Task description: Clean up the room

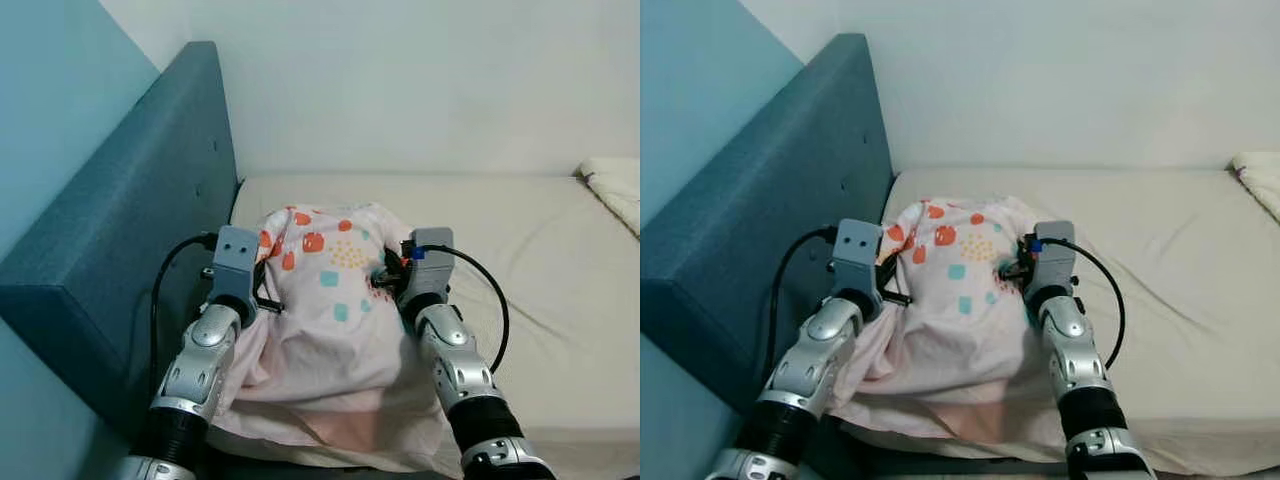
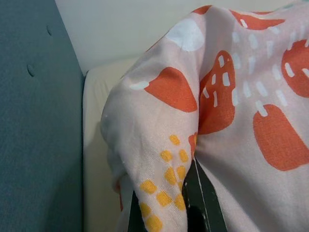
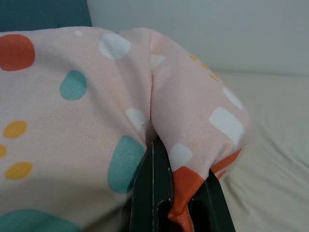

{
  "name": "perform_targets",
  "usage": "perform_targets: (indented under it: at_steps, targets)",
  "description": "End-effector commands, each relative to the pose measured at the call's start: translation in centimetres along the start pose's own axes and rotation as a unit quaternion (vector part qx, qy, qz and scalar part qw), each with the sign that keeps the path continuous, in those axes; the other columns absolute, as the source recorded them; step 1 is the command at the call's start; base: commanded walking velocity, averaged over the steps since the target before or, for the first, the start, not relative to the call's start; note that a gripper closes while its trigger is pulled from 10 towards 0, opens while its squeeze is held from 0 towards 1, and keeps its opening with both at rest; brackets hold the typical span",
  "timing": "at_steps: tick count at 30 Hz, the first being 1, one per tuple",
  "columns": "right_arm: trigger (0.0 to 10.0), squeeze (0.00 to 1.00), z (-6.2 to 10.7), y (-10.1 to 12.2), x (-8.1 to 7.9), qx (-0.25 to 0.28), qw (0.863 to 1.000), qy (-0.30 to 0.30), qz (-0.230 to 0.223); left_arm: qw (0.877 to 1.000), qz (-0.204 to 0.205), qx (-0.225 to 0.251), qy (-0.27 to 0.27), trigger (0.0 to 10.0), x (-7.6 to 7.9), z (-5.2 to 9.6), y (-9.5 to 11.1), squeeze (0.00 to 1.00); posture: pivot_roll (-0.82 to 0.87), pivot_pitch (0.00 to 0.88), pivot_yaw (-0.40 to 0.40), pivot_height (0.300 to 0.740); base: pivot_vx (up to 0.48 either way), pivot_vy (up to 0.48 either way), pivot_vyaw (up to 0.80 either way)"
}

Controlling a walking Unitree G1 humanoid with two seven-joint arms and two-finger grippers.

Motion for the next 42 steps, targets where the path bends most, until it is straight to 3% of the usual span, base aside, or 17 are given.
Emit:
perform_targets:
  at_steps: [1,16,34,39,42]
  targets:
    - [10.0,0.0,-0.3,1.4,-0.6,0.036,0.999,0.004,-0.002,0.999,-0.016,0.023,-0.043,10.0,1.9,-0.1,0.9,0.0,0.02,0.063,0.0,0.652,0.0,0.0,0.0]
    - [10.0,0.0,-0.1,1.4,-0.4,0.04,0.999,-0.005,-0.009,0.998,-0.022,0.019,-0.062,10.0,2.4,0.1,1.0,0.0,0.04,0.042,0.022,0.588,0.0,0.0,0.0]
    - [10.0,0.0,0.3,0.9,0.0,0.037,0.999,-0.02,-0.015,0.996,-0.031,0.012,-0.077,10.0,3.1,-0.2,1.2,0.0,0.06,0.068,0.037,0.588,0.0,0.0,0.0]
    - [10.0,0.0,-0.1,1.0,0.3,0.035,0.999,-0.027,-0.016,0.997,-0.042,0.018,-0.061,10.0,2.8,-0.9,1.7,0.0,0.06,0.094,0.03,0.588,0.0,0.0,0.0]
    - [10.0,0.0,-1.5,1.9,0.7,0.038,0.999,-0.028,-0.011,0.997,-0.055,0.046,-0.031,10.0,1.9,-3.1,4.1,0.0,0.07,0.13,0.018,0.588,0.0,0.0,0.0]
Point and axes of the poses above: a point about 5 cm out from each wrist's last joint towards the gripper, its own z axis pointing back from the gripper into the wrist, its own y axis along the axis of the wrist's last joint, x = y × z, the point moved 3 cm from there along -z, pointing out of the wrist towards the gripper, and after that the axes turned 15 degrees about z, right-handed, at the moved point
